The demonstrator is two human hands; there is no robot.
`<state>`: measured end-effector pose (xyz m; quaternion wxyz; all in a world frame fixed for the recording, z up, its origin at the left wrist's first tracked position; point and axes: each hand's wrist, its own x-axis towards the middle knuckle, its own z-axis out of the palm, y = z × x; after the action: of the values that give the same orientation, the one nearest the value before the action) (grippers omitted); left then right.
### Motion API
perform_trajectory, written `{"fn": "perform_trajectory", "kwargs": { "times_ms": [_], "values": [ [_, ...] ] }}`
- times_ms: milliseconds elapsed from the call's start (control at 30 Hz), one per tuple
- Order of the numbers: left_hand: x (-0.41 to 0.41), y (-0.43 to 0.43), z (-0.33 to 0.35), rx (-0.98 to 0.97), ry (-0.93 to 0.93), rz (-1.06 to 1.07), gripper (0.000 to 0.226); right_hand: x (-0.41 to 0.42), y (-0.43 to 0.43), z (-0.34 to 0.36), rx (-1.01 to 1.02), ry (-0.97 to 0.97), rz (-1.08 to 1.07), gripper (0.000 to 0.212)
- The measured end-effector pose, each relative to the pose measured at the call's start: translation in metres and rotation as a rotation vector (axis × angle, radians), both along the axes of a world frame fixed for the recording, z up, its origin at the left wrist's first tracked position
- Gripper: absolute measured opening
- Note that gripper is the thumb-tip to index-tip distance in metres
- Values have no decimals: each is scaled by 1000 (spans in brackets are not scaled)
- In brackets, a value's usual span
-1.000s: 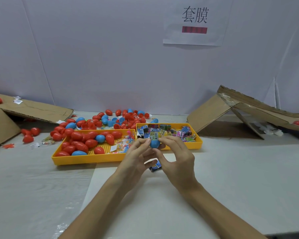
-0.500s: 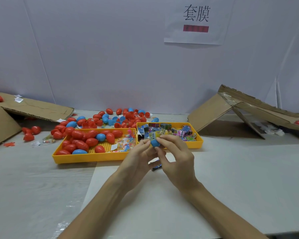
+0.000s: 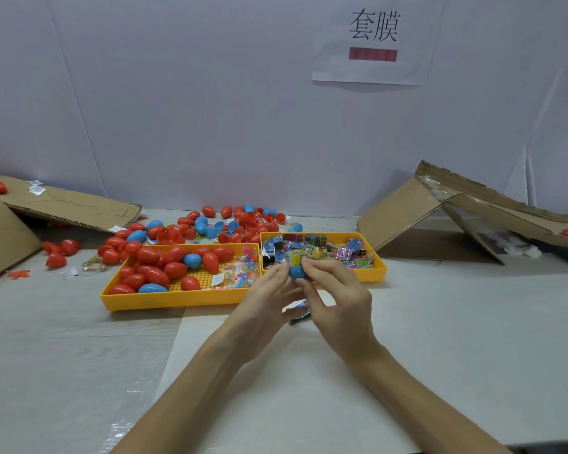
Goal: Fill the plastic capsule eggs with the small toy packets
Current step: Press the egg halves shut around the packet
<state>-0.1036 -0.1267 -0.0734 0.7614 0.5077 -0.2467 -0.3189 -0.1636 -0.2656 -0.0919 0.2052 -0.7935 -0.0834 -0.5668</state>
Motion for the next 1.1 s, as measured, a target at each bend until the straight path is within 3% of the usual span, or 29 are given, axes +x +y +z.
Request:
{"fn": "perform_trajectory", "kwargs": {
  "times_ms": [367,600,733,900,1100],
  "values": [
    [0,-2,2,-17,122,-51,49,-3,4,5,68,75,51,34],
    [-7,-3,7,14,33,-22,40,-3,1,4,11,77,42,30],
    [-7,-3,5,-1,40,-29,46,-4,-1,5,2,70,57,28],
    [-5,-3,7,4,68,-55,49,-4,2,8,78,102,57,41],
    [-4,-1,3,-42,140,-97,50,-2,1,5,13,38,-26,29]
  ]
}}
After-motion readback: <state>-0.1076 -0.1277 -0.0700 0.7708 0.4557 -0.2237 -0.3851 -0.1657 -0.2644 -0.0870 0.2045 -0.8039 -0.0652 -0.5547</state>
